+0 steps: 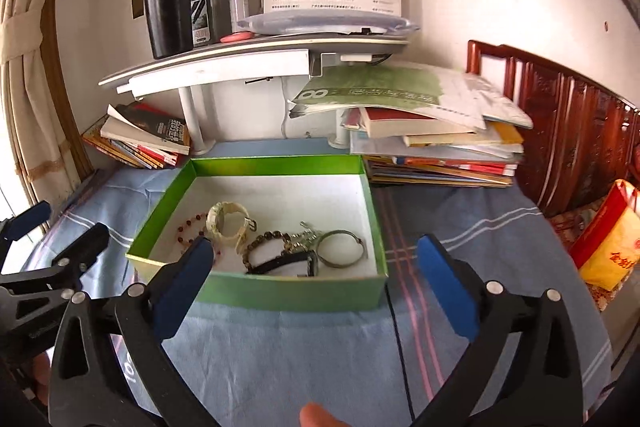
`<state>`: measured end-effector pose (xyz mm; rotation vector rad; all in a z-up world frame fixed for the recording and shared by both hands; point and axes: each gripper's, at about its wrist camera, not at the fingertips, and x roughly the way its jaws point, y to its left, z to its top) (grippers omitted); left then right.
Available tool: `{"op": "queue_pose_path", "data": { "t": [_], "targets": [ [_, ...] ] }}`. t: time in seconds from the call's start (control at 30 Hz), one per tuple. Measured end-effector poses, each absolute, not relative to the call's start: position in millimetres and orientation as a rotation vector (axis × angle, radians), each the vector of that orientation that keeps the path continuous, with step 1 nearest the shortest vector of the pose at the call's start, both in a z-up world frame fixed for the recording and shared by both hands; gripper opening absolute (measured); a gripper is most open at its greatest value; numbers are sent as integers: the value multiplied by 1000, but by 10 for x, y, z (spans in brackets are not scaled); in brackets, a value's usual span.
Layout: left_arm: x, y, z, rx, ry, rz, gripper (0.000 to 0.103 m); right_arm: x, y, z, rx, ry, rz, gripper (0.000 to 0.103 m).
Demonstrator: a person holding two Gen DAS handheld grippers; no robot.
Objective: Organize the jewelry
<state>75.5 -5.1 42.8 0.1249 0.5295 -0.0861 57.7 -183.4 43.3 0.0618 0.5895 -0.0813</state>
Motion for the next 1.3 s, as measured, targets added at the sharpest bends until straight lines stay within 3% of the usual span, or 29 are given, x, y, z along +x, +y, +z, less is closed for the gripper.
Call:
{"op": "queue_pose_path", "data": {
  "t": [0.33, 1.3],
  "targets": [
    [292, 27, 337, 111, 527, -99, 99, 104, -1829, 330, 64, 548, -100, 100],
    [178, 50, 375, 106, 521, -95, 99, -3, -1711, 359, 32, 539, -91, 100]
  ]
}}
